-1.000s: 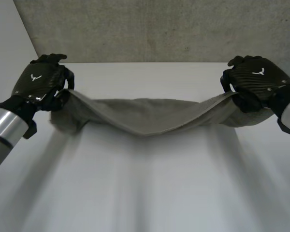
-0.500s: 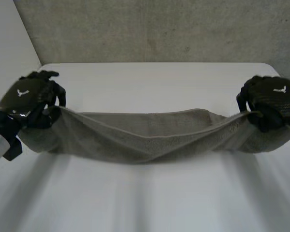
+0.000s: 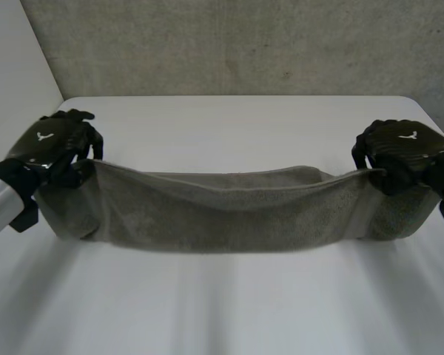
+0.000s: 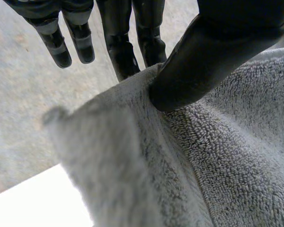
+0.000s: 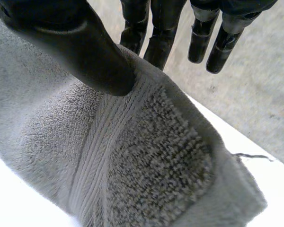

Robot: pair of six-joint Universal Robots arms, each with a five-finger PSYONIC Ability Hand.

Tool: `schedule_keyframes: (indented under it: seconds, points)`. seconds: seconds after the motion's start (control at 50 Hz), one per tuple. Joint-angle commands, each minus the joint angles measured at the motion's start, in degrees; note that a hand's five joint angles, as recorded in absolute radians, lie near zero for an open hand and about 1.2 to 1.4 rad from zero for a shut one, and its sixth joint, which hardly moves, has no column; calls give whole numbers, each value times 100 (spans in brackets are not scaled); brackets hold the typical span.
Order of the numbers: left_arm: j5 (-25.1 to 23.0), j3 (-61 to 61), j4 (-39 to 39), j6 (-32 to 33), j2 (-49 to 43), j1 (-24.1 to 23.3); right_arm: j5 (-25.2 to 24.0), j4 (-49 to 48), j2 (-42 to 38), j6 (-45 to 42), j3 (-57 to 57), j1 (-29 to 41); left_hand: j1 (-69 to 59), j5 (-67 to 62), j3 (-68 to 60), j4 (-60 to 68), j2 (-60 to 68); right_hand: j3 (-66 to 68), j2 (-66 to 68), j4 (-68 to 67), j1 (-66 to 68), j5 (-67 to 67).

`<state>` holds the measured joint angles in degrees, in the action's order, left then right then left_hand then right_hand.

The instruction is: Fold the towel.

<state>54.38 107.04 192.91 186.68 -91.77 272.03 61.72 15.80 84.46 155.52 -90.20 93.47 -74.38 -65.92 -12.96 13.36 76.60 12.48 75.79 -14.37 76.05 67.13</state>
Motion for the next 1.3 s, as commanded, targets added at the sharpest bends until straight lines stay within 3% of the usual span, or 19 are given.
schedule_keyframes:
  seconds: [0.02,0.12,0.4,0.46,0.54,0.58,0.68,0.8,1.02,1.08,1.18,1.3]
  points:
    - [598,-955,-87,18,-1315,-676,780,37,-958,-48,811,602,-562,-408,296,-336,340,-248,421,437,395,287]
    - [1065,-1378,-280,44,-1800,-836,1026,37,-1336,-83,1136,752,-562,-408,296,-336,340,-248,421,437,395,287]
    - [1145,-1957,-412,378,-2108,-924,1053,2,-1732,-74,1487,805,-562,-408,296,-336,340,-248,421,437,395,287]
    - [1154,-2510,-403,361,-2345,-959,1070,-68,-1934,-21,1936,813,-562,-408,296,-336,340,-248,421,437,395,287]
    - [1242,-3374,-403,308,-2583,-1030,1236,-374,-2258,240,3363,892,-562,-408,296,-336,340,-248,421,437,395,287]
    - [1443,-4249,-395,247,-2636,-1239,1394,-628,-2268,521,3856,945,-562,-408,296,-336,340,-248,421,437,395,287]
    - [1602,-4806,86,150,-2383,-1477,1712,-1448,-1943,1183,4581,936,-562,-408,296,-336,340,-248,421,437,395,287]
    - [1550,-4316,949,-438,-1827,-1381,1458,-1545,-1706,1174,3846,928,-562,-408,296,-336,340,-248,421,437,395,287]
    - [1532,-2935,968,-360,-1669,-1153,747,-1597,-1099,788,1886,866,-562,-408,296,-336,340,-248,421,437,395,287]
    - [1339,-2320,950,-325,-1194,-1082,439,-1545,-819,717,1393,674,-562,-408,296,-336,340,-248,421,437,395,287]
    - [602,-1074,959,-360,-248,-749,17,-1545,-143,726,638,392,-562,-408,296,-336,340,-248,421,437,395,287]
    - [407,-386,871,-404,440,-608,-309,-1475,727,752,-102,269,-562,-408,296,-336,340,-248,421,437,395,287]
